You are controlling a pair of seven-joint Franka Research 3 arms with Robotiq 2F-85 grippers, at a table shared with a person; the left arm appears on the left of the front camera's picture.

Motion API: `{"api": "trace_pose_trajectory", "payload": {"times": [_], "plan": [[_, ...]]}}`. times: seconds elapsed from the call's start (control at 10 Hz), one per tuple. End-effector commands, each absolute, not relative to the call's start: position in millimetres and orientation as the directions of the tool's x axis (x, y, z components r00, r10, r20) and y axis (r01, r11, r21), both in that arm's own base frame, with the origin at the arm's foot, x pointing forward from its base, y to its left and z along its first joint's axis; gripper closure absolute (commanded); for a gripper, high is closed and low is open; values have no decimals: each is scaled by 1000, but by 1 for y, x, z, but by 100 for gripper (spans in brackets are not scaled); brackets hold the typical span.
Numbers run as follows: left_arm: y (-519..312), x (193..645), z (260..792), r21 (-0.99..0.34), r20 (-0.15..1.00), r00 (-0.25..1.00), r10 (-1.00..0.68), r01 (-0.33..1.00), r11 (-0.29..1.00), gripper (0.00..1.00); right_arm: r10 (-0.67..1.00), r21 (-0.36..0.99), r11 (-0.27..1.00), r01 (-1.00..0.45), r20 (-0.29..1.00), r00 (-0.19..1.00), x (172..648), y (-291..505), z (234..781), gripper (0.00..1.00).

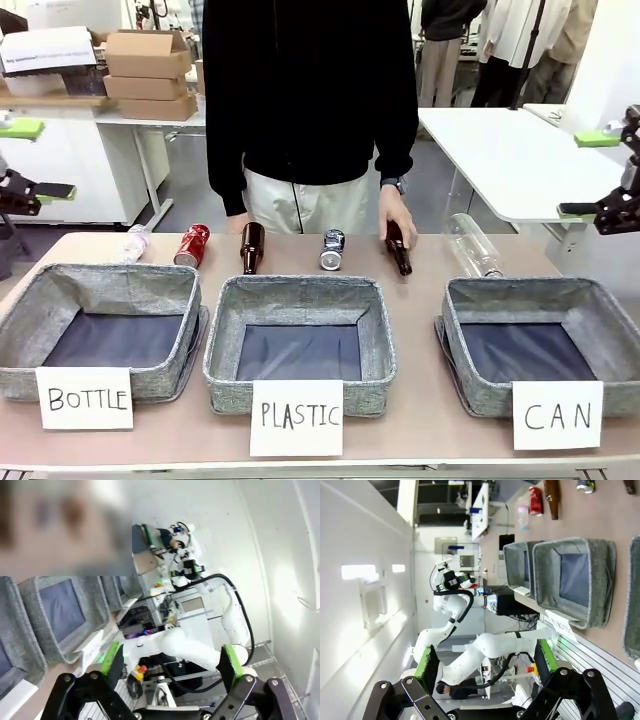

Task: Sort the can waste into the basket.
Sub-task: Pick up the can waste from the table and place it in the right Fabric basket.

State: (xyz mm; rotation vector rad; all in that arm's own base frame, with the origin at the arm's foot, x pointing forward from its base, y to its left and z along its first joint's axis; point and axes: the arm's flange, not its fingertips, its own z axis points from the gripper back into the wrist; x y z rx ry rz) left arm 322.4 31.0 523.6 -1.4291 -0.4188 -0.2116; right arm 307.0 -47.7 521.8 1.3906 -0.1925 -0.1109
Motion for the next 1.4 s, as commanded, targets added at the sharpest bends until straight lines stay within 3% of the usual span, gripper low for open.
{"api": "trace_pose_trajectory", "payload": {"times": [0.0, 0.2, 0.3, 0.4, 0.5, 0.6, 0.7, 1.1, 1.3], "plan": [[14, 361, 539, -866, 377, 922, 86, 318, 387, 0, -189, 985, 159, -65, 95, 977, 311, -47, 523, 0], [-3, 426, 532, -832, 263, 964, 38, 207, 514, 0, -189, 985, 159, -65, 95, 977, 311, -47, 523, 0], [-9, 446, 526, -835, 200, 972, 124, 103, 540, 0, -189, 985, 159, -65, 95, 977, 311, -47, 523, 0], [-1, 391, 533, -842, 362, 930, 68, 294, 453, 0, -189, 985, 159, -65, 95, 977, 311, -47, 523, 0], [-1, 391, 533, -842, 362, 930, 68, 294, 453, 0, -189, 985, 159, -65, 95, 977, 311, -47, 523, 0], [-15, 433, 521, -827, 298, 950, 87, 212, 520, 0, -189, 985, 159, -65, 95, 977, 311, -47, 523, 0], [0, 422, 532, -834, 291, 956, 47, 229, 502, 0, -189, 985, 159, -65, 95, 977, 311, -47, 523, 0], [96, 276, 633, -779, 432, 885, 173, 269, 567, 0, -189, 985, 159, -65, 95, 977, 311, -47, 523, 0], [101, 212, 641, -724, 518, 850, 97, 375, 579, 0, -189, 985, 159, -65, 95, 977, 311, -47, 523, 0]]}}
